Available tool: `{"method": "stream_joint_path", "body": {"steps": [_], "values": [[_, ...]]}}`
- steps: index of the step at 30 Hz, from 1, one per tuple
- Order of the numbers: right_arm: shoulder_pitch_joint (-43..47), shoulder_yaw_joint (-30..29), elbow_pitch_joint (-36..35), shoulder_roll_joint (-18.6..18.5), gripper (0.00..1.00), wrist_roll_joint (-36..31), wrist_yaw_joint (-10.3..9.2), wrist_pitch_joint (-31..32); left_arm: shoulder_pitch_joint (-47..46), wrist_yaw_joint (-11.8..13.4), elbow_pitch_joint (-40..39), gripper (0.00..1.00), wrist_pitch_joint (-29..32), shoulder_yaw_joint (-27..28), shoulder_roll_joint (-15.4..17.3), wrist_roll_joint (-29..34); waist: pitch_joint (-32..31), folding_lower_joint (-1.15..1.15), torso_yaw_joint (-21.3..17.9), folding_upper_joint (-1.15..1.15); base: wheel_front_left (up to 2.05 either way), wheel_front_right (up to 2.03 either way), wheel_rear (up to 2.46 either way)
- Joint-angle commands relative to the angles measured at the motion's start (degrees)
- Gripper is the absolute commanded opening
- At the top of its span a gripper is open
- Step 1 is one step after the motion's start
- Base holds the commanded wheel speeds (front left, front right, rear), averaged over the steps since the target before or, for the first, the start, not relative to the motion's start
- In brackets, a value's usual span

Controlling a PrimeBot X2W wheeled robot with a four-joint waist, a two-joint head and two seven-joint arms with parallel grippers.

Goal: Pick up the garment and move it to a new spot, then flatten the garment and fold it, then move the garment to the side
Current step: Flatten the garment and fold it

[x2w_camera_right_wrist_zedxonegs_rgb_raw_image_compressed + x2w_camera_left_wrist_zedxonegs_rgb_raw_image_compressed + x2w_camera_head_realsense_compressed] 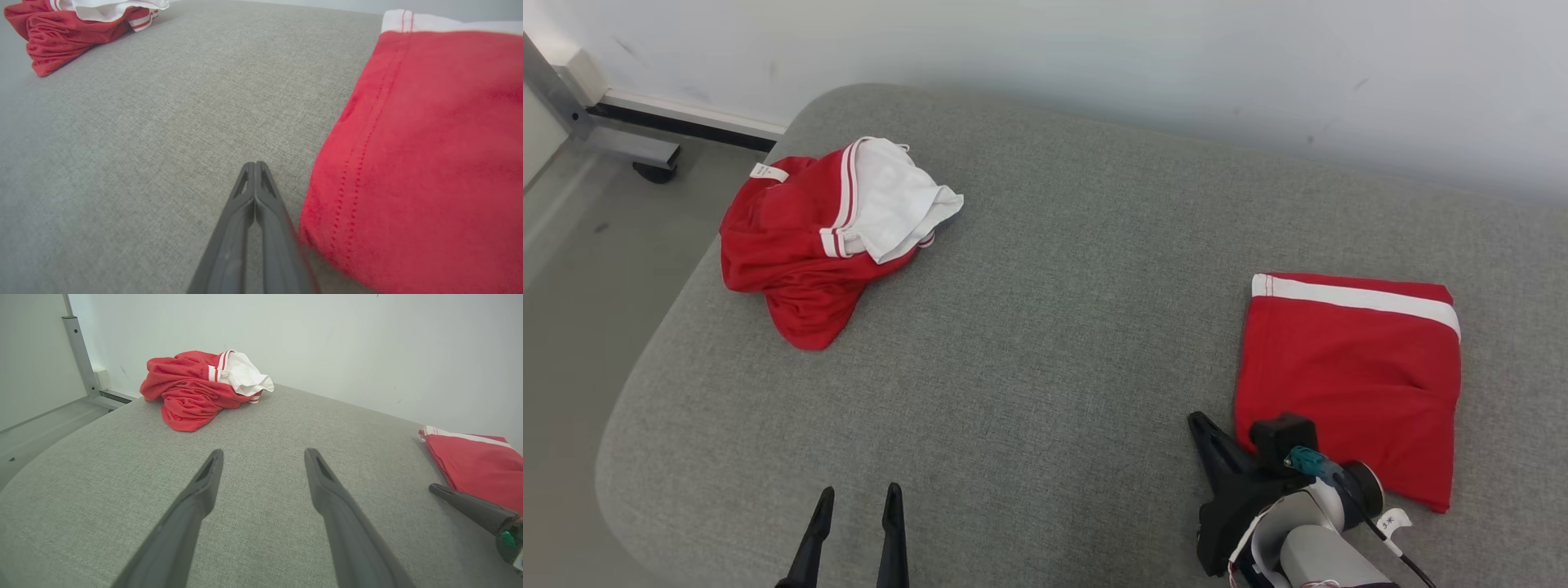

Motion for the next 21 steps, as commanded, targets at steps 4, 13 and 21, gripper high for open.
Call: {"method": "stream_joint_path", "body": {"steps": [4,13,21], "values": [[-0.7,3.4,-2.5,0.3,0.07,3.5,-0.14,-0.9,0.5,0.2,0.1,1.0,-0.2,0.8,0.0,0.4,-1.6,-0.01,-1.3,-0.01,0.0,0.0,0.0],[3.0,4.6,-13.0,-0.1,1.0,7.8,-0.14,-1.3,2.3,0.1,-0.5,1.0,-0.2,3.4,0.0,0.9,-5.4,-0.01,-7.0,-0.01,0.0,0.0,0.0],[10.0,-3.3,-20.7,-2.2,1.0,5.7,-0.14,-1.3,3.7,0.9,-1.0,1.0,-0.2,6.2,0.0,0.8,-7.9,-0.01,-13.2,-0.01,0.0,0.0,0.0]]}}
